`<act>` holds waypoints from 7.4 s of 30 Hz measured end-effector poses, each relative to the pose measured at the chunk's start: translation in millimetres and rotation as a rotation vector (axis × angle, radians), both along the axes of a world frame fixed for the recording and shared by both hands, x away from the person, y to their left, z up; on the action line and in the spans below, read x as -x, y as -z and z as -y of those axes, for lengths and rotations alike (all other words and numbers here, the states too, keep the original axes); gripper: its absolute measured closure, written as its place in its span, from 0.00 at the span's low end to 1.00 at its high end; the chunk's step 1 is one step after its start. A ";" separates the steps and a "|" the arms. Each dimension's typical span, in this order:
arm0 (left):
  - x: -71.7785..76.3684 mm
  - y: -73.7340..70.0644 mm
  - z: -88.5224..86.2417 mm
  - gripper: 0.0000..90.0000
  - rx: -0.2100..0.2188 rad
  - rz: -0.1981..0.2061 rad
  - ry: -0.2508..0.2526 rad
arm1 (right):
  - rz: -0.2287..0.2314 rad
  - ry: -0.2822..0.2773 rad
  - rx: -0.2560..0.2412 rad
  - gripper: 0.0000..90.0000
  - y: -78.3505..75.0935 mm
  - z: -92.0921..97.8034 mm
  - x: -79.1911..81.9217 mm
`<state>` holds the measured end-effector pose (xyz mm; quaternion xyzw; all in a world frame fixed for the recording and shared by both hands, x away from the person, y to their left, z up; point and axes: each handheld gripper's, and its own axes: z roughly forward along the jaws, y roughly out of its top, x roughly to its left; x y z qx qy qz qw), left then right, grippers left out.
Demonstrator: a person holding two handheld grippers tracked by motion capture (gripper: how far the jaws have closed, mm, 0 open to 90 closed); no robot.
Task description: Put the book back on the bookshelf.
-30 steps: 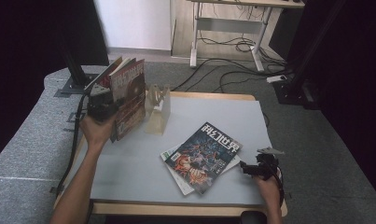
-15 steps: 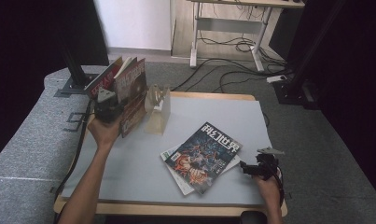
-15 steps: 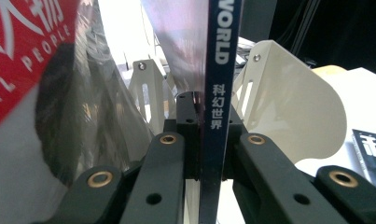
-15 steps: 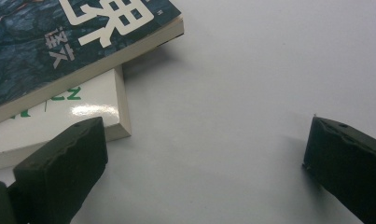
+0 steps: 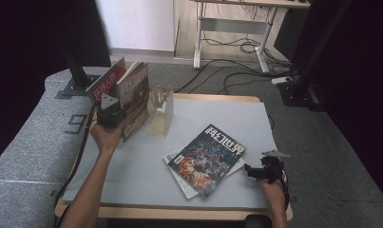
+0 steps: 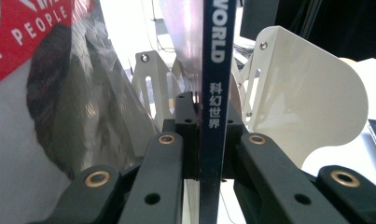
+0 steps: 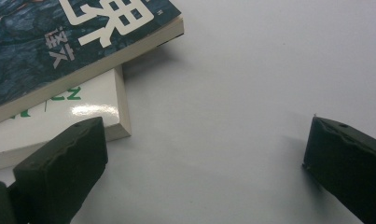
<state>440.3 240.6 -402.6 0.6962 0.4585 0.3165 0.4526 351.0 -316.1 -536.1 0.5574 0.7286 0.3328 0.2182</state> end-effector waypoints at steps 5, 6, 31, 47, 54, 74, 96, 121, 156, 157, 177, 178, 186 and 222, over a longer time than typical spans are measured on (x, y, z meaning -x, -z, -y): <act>0.0 -5.5 -3.4 0.87 0.004 -0.042 0.005 | -0.001 0.000 0.001 0.00 -0.1 0.0 0.0; -0.1 -8.3 -4.6 0.87 0.018 -0.052 0.006 | -0.001 0.000 0.001 0.00 -0.1 0.0 0.0; -6.3 -34.8 1.7 0.94 0.071 -0.068 -0.044 | -0.001 -0.002 0.001 0.00 -0.1 0.2 0.0; -11.3 -20.1 -4.7 0.94 0.087 -0.036 -0.094 | -0.001 -0.001 0.001 0.00 -0.1 0.2 0.1; -12.7 -18.6 -2.9 0.93 0.102 -0.007 -0.101 | -0.001 -0.001 0.001 0.00 -0.1 0.2 0.1; -13.6 -21.6 -10.4 0.94 0.129 -0.145 -0.061 | -0.001 -0.001 0.001 0.00 0.0 0.1 0.1; -17.4 -12.1 -4.0 0.90 0.108 -0.066 -0.070 | -0.001 -0.001 0.001 0.00 0.0 0.2 0.1; 6.9 -16.1 2.9 0.43 0.014 -0.120 0.019 | -0.001 -0.001 0.001 0.00 0.0 0.2 0.1; 62.4 1.2 4.4 0.06 -0.010 -0.198 0.207 | 0.002 -0.002 0.003 0.00 0.2 0.2 0.2; 64.1 3.6 5.2 0.06 -0.008 -0.202 0.222 | 0.002 -0.002 0.003 0.00 0.2 0.2 0.2; 76.9 75.9 47.2 0.00 -0.175 -0.301 0.452 | 0.003 -0.002 0.003 0.00 0.2 0.2 0.3; 76.7 79.9 49.7 0.00 -0.180 -0.308 0.461 | 0.004 -0.002 0.002 0.00 0.3 0.2 0.2; 73.0 109.3 55.1 0.00 -0.228 -0.370 0.462 | 0.002 -0.003 0.002 0.00 0.2 0.3 0.2; 72.1 127.0 58.4 0.00 -0.250 -0.389 0.474 | -0.002 -0.003 -0.002 0.00 0.2 0.5 -0.3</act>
